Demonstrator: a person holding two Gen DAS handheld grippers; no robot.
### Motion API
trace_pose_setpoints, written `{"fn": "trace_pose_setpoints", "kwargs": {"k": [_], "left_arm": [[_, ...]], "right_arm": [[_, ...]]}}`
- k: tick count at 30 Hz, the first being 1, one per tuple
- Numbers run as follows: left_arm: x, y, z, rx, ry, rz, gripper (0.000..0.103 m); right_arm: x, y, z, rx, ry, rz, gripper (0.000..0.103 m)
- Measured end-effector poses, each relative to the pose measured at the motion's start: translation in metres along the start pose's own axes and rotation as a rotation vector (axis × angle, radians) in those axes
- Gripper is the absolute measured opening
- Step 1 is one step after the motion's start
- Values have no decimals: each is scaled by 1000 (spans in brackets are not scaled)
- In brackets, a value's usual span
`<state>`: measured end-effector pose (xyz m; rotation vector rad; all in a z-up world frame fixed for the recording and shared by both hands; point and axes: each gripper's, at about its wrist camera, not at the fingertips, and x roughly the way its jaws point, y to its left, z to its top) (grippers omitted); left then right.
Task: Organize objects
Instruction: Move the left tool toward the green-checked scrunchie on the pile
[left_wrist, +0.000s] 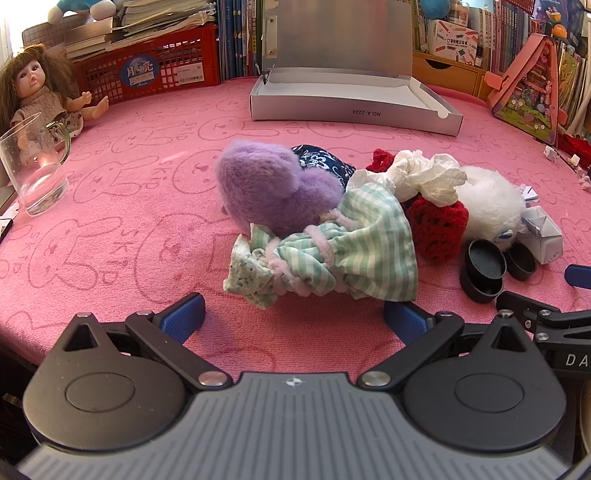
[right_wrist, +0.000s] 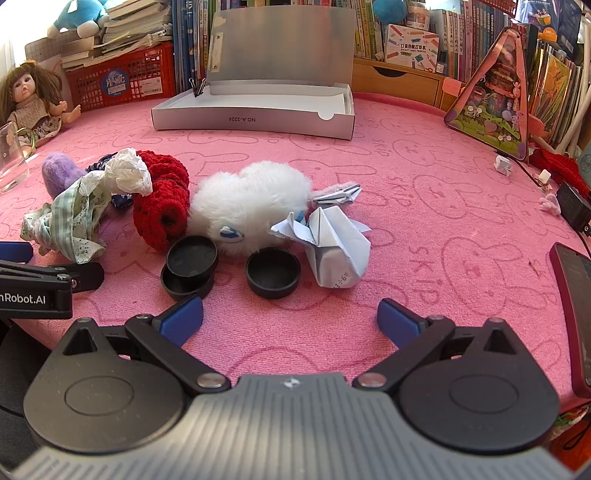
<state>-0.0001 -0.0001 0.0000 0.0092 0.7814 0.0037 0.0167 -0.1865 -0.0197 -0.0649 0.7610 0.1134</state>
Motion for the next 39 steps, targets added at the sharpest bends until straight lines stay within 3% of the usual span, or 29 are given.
{"fn": "trace_pose_setpoints", "kwargs": {"k": [39], "left_arm": [[2,3,-2,5,1,-2,103]], "right_arm": [[0,-3,-2,-16,-21,16,103]]}}
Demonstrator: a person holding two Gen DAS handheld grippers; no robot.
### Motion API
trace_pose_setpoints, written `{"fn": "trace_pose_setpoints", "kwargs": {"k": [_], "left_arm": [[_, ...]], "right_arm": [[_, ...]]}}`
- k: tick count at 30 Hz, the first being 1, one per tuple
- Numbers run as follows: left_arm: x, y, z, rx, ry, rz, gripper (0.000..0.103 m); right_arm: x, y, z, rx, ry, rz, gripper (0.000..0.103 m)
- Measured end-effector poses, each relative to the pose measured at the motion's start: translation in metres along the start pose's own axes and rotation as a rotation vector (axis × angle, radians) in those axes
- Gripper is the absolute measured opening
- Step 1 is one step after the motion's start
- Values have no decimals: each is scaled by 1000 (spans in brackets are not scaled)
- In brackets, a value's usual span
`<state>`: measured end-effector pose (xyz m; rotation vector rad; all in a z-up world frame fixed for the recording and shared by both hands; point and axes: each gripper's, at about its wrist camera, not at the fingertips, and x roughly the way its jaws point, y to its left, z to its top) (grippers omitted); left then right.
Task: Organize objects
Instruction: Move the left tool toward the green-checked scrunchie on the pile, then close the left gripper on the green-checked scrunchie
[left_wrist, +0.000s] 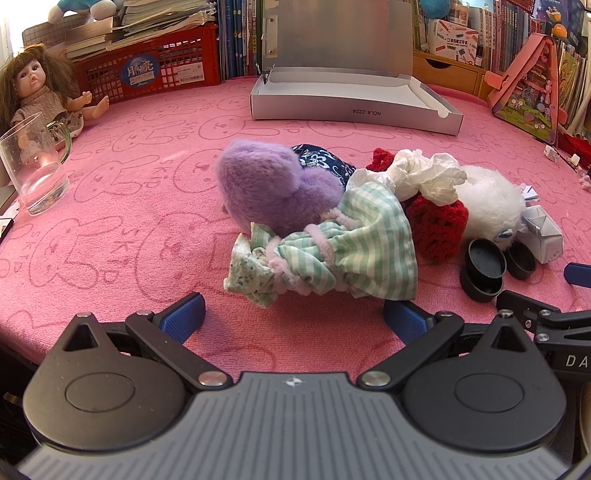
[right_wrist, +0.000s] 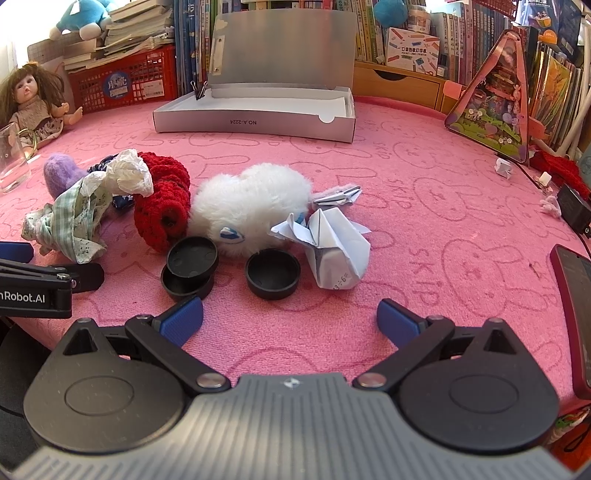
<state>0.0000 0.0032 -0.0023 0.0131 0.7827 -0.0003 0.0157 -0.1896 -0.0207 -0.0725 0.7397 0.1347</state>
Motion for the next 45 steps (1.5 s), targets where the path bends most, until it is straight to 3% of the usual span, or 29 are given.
{"fn": "trace_pose_setpoints", "kwargs": {"k": [14,20,27,31,36,45], "left_arm": [[-5,-2,-5,9,-25,-2,103],[-8,-3,-6,12,-45,-5,103],[-26,-6,-3,21,-127,-47,103],[-39,-10,-1,37,-181,-58,94],[-42,-7,1,21,-189,-82,84],[-39,-5,4,2,-189,-83,83]], "right_arm": [[-3,2,-9,6,-61,0,103],[-4,0,-3,12,-35,18,103],[-18,6,-1,-5,-89,84,101],[-27,7,4,7,-124,137,95],[-35,11,9,23,-156,206,84],[-20,23,13,20,-111,224,60]]}}
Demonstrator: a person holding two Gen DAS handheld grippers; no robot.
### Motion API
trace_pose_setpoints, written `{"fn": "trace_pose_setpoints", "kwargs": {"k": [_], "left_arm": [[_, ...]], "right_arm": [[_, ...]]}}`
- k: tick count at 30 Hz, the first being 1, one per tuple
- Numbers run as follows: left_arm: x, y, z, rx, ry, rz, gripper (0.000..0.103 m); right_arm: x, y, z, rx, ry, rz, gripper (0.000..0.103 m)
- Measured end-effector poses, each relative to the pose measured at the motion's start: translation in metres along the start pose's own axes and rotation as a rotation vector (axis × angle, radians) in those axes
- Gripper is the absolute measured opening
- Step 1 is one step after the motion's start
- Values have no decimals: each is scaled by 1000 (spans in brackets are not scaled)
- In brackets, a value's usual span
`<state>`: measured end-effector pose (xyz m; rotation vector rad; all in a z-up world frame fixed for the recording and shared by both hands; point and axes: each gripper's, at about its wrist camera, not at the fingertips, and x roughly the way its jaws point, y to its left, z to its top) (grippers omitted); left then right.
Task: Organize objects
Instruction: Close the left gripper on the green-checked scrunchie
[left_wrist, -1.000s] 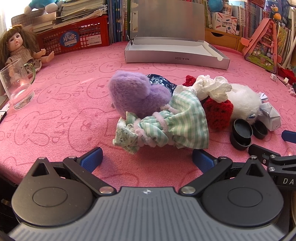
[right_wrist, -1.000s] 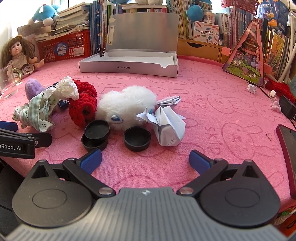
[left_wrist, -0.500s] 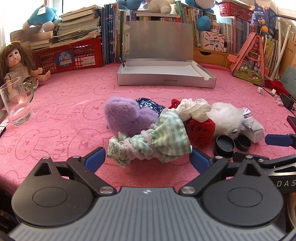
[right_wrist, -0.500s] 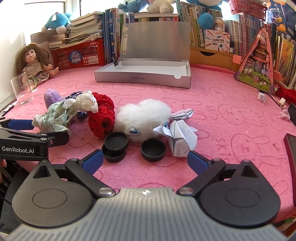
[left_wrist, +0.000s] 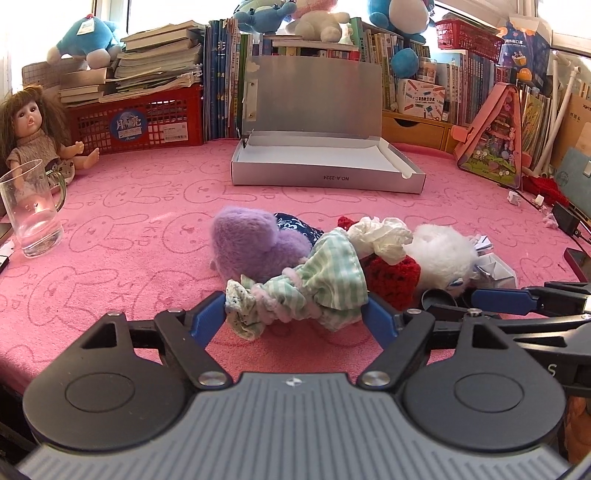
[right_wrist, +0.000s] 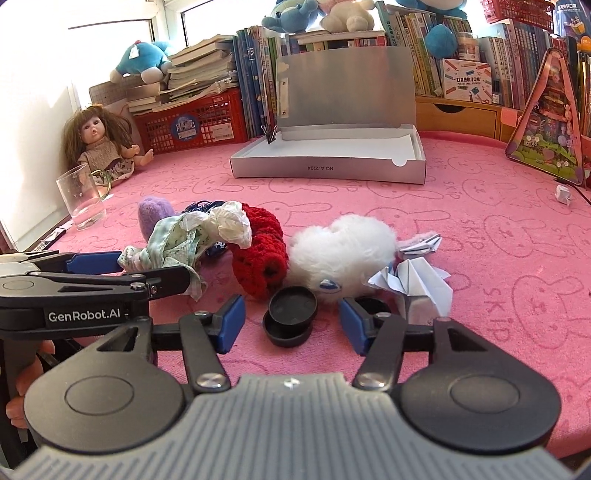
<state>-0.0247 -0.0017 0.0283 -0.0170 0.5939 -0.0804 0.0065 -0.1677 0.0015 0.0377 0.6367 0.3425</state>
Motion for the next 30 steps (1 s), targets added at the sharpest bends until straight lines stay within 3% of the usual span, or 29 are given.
{"fn": "trace_pose_setpoints", "kwargs": {"k": [6,10,22,30], "left_arm": [[1,5,0,-24,-1,-13,85],[3,7,-2,-33,7,-18,89],[7,8,-1,-67,9,-40,98],[26,5,4,-113,31,-38,99]], "right_arm": [[13,1,2,-5,27,-13,49],[15,2,2,4,34,-14,37],[-1,-2,5,-7,-18,-49,37],[-6,-2,5,-13,-32,-67,37]]}}
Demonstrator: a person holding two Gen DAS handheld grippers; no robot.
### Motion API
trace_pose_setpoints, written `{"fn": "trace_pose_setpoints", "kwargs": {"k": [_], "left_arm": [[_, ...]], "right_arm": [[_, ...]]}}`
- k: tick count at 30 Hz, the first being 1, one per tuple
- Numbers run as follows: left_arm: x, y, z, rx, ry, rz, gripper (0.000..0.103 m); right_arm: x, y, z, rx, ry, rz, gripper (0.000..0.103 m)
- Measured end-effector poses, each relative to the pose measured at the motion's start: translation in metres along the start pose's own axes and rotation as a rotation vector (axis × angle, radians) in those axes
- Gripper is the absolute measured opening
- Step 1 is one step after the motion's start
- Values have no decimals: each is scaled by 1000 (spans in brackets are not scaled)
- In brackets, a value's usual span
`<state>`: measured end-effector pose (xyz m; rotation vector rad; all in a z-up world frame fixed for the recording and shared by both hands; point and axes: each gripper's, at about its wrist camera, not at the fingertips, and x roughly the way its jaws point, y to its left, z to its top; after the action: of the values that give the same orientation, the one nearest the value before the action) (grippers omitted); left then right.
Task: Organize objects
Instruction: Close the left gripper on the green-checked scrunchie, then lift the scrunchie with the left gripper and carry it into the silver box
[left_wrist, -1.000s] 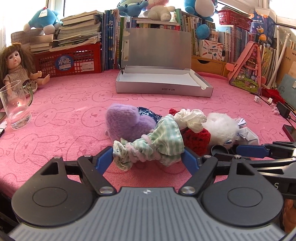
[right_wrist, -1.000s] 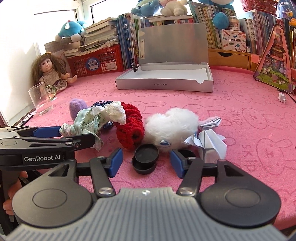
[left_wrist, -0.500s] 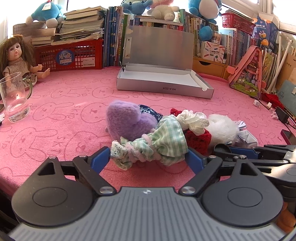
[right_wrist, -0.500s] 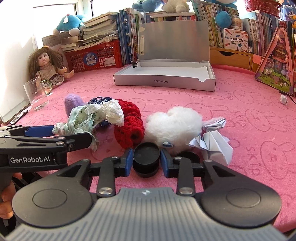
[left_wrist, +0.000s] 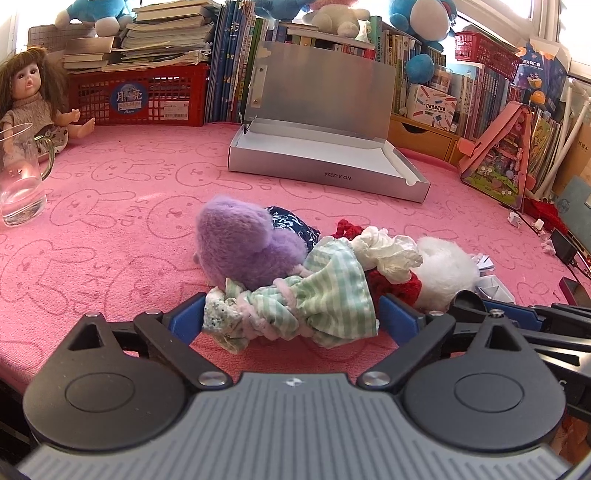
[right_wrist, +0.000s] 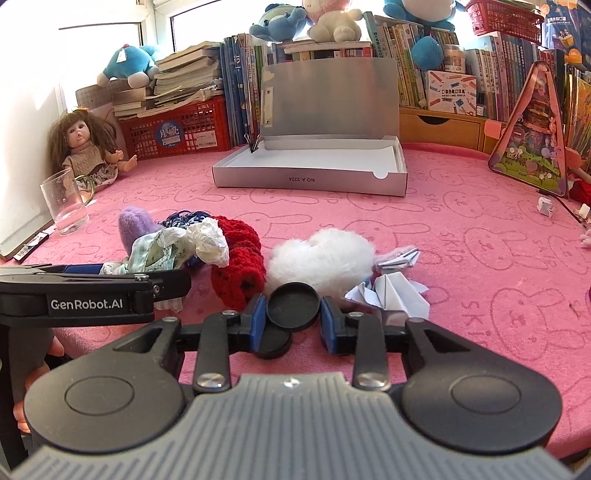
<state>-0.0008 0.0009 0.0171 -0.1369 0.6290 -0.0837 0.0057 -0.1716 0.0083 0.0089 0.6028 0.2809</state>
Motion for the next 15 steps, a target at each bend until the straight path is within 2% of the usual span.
{"fn": "trace_pose_setpoints", "kwargs": {"k": [7,13,15], "left_arm": [[5,0,-1,-10,-9,20,97],[2,1,-1,5,-14,37,80],[-1,1,-2,15,-19,34,79]], "right_arm": [[3,7,0,-18,3,5,37],[3,15,2,-44,-9,19,37],[3,19,3,-54,-13,27,37]]}}
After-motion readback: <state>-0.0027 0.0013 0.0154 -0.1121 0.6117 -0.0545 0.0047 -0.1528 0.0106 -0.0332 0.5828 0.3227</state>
